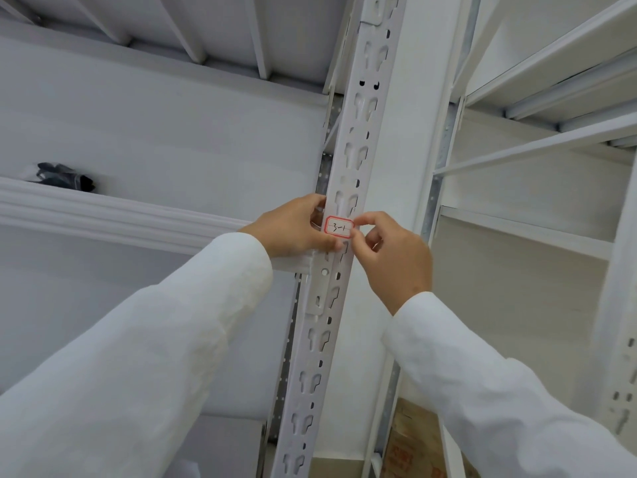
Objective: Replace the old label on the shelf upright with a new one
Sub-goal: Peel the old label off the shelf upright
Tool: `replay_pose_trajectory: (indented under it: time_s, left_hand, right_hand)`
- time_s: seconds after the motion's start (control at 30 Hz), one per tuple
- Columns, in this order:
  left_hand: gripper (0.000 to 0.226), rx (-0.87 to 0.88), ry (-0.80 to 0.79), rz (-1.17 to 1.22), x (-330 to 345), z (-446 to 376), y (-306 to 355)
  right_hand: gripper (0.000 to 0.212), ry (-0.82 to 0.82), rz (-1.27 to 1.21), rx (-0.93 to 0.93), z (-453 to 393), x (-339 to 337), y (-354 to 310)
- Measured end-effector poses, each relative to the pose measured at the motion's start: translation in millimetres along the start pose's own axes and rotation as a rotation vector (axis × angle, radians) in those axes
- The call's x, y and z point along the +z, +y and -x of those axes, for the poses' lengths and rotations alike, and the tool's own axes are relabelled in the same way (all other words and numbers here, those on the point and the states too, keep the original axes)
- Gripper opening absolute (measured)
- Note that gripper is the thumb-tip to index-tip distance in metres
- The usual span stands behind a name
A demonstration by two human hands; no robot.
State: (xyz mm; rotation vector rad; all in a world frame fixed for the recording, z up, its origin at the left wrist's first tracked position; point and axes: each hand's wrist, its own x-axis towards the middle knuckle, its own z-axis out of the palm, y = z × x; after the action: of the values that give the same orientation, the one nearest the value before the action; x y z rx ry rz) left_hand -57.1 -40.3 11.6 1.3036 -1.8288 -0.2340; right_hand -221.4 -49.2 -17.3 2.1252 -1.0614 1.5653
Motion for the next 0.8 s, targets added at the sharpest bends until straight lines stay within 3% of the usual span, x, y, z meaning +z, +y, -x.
replay_pose_trajectory:
  time_s: [0.1, 0.33, 0.5, 0.63, 0.8]
  left_hand:
    - [0.088, 0.006, 0.001, 0.001, -0.6, 0.8, -0.1]
    - [0.077, 0.005, 0.002, 0.002, -0.1, 1.4, 2.1]
    - [0.079, -0.011, 0.004, -0.003, -0.8, 0.6, 0.2]
    - [0.071, -0.011, 0.005, -0.017, -0.5, 1.1, -0.1]
    - [0.08, -0.005, 0.012, -0.027, 0.1, 2.0, 0.1]
  right_hand:
    - [0.014, 0.023, 0.001, 0.035, 0.3, 2.4, -2.4]
    - [0.011, 0.017, -0.17, 0.186, -0.1, 4.5, -12.4]
    - [0.01, -0.099, -0.119, 0.178, -14.0, -6.9, -8.8]
    - [0.01, -0.052, -0.071, 0.154, -9.8, -5.6, -6.0]
    - [0.011, -0.047, 0.01, 0.16, -10.5, -5.2, -10.2]
